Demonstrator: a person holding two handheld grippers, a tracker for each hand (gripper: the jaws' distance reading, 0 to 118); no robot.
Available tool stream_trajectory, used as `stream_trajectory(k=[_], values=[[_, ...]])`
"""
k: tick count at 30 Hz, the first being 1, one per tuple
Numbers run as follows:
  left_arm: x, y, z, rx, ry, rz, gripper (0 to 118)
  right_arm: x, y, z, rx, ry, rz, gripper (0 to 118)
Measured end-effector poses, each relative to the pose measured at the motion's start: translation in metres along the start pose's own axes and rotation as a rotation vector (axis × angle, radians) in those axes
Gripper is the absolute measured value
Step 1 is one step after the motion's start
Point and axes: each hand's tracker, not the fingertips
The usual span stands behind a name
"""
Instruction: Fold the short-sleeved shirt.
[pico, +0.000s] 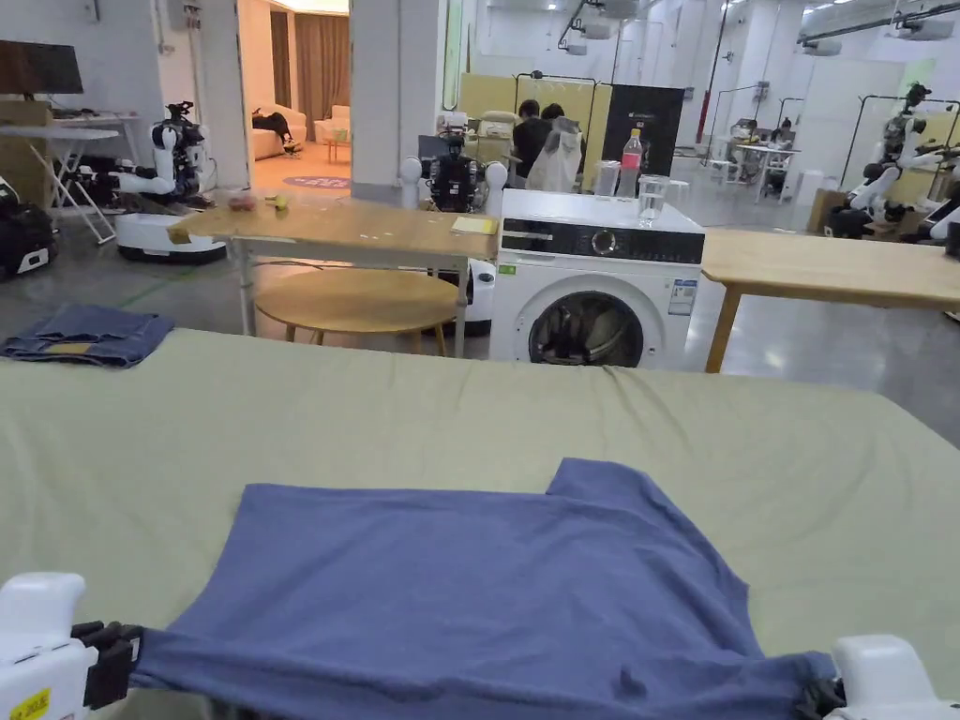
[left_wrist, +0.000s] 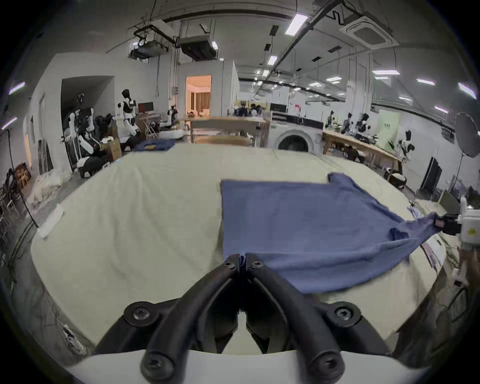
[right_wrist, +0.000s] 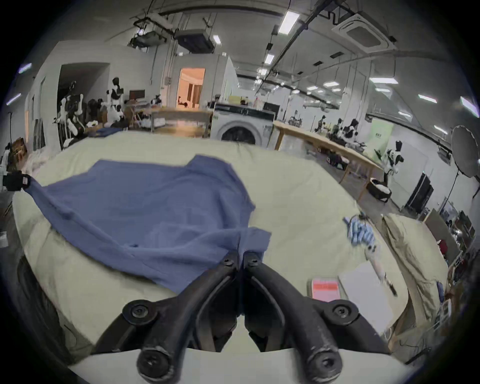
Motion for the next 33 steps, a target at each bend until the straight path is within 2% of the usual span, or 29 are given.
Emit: stream_trajectory(k=[4, 10, 11, 12, 13, 16, 20, 26, 27, 28, 29, 30, 33], values=[[-0.007, -0.025, -0.012, -0.07, 0.015, -0.021, 0, -0.007, -0.029, -0.016, -0.09, 0.02, 0.032, 0], [-0.014, -0.045, -0.033, -0.167, 0.006, 0.002, 0, -0.01, -0.047, -0.038, -0.157, 0.02, 0.007, 1], [-0.013, -0.046, -0.034, -0.179, 0.012, 0.006, 1, -0.011, -0.047, -0.038, -0.16, 0.021, 0.004, 1], [-0.012, -0.046, -0.034, -0.186, 0.017, 0.011, 7, -0.011, -0.045, -0.038, -0.159, 0.021, 0.002, 5], [-0.013, -0.045, -0.032, -0.182, 0.008, 0.021, 20, -0.012, -0.042, -0.035, -0.156, 0.018, 0.0, 15], [-0.02, -0.035, -0.025, -0.126, -0.009, 0.075, 41, -0.016, -0.027, -0.021, -0.092, 0.019, -0.044, 59], [-0.001, -0.016, -0.006, 0.026, -0.002, 0.073, 45, -0.03, -0.001, -0.002, 0.066, 0.054, -0.112, 59], [0.038, 0.002, -0.007, 0.168, -0.001, 0.019, 45, -0.069, 0.026, 0.008, 0.261, 0.049, -0.139, 53], [0.045, 0.004, -0.007, 0.182, 0.012, -0.003, 43, -0.075, 0.029, 0.008, 0.27, 0.057, -0.144, 45], [0.055, 0.005, -0.008, 0.19, 0.04, -0.026, 31, -0.082, 0.032, 0.007, 0.277, 0.045, -0.139, 18], [0.062, 0.007, -0.009, 0.196, 0.067, -0.042, 13, -0.088, 0.034, 0.008, 0.299, 0.029, -0.145, 1], [0.067, 0.007, -0.01, 0.206, 0.069, -0.038, 0, -0.092, 0.036, 0.008, 0.3, 0.041, -0.149, 0], [0.073, 0.009, -0.012, 0.173, 0.034, -0.027, 0, -0.099, 0.041, 0.003, 0.283, 0.082, -0.178, 0]])
